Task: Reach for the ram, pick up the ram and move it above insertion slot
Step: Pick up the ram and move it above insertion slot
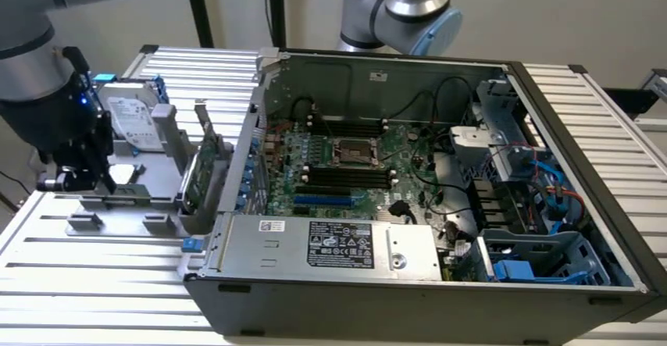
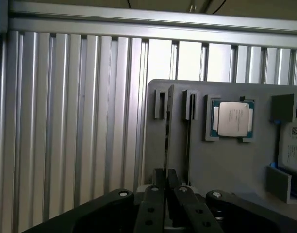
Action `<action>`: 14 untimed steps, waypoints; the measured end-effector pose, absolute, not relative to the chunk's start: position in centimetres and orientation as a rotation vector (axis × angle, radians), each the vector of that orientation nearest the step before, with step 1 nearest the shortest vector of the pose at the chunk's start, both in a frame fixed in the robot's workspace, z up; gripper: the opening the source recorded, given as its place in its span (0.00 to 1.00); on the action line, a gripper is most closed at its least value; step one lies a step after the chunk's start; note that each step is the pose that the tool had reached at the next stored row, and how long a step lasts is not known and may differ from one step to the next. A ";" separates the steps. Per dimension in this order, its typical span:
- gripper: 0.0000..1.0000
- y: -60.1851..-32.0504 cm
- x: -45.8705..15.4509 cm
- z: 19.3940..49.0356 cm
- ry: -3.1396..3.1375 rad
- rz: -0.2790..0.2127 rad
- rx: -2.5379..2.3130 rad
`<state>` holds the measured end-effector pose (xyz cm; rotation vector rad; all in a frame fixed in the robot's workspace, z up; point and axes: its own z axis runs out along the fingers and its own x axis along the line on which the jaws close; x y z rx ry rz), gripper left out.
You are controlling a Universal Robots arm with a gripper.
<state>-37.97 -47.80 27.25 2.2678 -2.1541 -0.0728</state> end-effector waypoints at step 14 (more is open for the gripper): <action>0.14 -47.8 -36.3 33.6 -2.113 -0.073 2.304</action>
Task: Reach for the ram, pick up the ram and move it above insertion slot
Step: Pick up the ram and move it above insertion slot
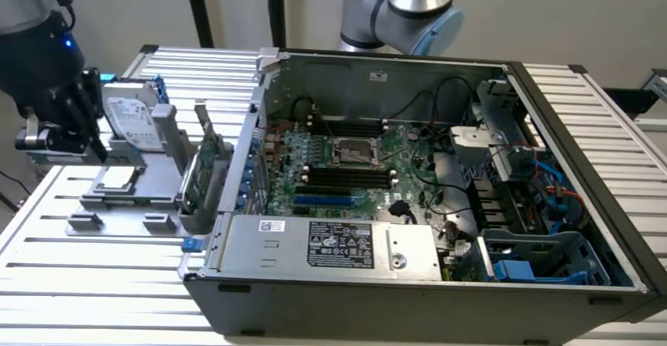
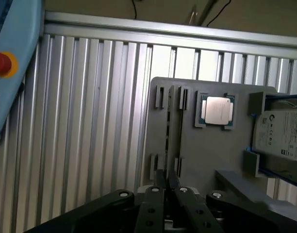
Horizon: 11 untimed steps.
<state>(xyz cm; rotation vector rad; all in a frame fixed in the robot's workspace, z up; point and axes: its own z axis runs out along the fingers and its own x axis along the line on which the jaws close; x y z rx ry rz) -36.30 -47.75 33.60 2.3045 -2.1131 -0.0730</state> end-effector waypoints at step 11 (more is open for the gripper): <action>0.14 -46.8 -33.4 38.0 -2.113 -0.073 2.304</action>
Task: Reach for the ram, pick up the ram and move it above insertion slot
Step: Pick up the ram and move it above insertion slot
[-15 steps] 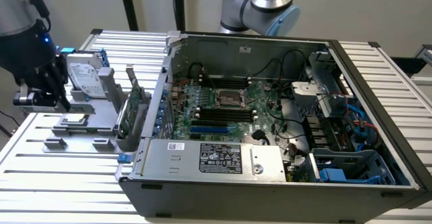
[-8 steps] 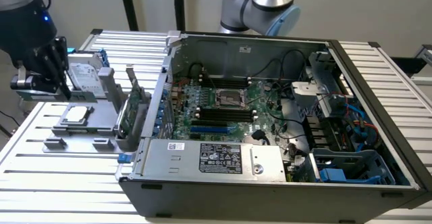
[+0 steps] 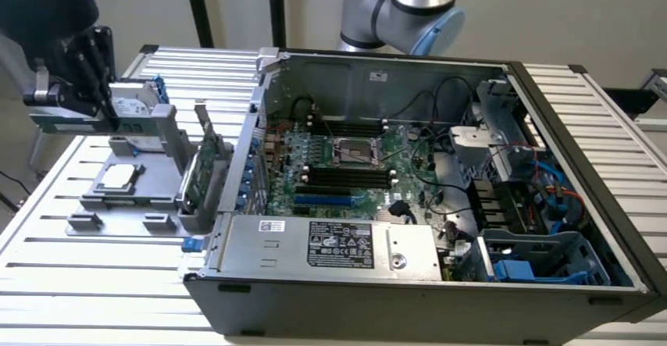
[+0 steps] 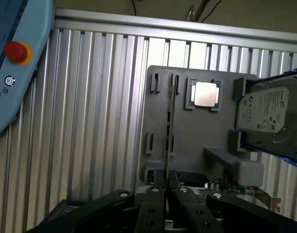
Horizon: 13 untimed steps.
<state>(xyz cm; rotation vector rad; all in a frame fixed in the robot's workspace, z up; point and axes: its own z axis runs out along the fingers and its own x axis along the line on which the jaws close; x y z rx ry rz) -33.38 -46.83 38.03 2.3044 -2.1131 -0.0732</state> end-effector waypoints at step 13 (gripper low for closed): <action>0.14 -45.8 -29.8 40.7 -2.113 -0.073 2.304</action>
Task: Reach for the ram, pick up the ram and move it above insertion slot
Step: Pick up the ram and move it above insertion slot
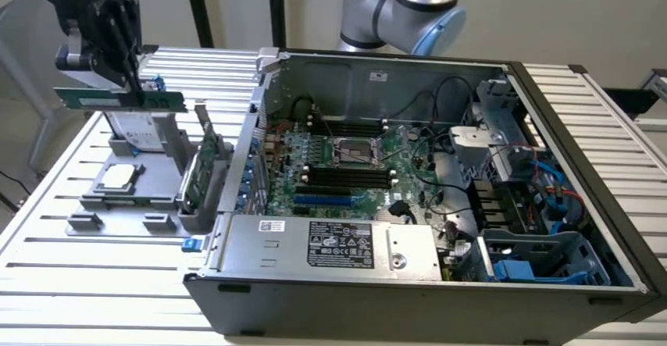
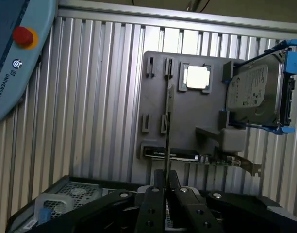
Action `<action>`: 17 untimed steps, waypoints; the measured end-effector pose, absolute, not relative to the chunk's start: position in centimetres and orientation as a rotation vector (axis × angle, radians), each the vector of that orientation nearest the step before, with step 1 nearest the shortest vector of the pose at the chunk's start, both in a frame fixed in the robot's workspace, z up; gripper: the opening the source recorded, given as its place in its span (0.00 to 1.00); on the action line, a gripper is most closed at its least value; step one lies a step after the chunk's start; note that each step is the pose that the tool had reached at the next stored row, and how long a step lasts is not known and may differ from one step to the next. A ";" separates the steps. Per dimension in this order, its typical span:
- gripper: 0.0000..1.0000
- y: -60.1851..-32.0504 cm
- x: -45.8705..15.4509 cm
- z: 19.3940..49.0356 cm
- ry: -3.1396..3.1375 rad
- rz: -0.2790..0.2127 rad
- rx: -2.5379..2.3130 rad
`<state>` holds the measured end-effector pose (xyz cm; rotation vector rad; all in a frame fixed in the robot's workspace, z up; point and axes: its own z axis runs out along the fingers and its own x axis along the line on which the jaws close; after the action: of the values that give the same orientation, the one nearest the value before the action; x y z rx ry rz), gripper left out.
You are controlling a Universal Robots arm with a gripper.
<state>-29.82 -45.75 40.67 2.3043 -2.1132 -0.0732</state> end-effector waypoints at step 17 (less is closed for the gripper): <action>0.14 -44.1 -24.7 40.9 -2.113 -0.073 2.304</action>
<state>-24.68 -44.10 40.91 2.3044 -2.1131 -0.0732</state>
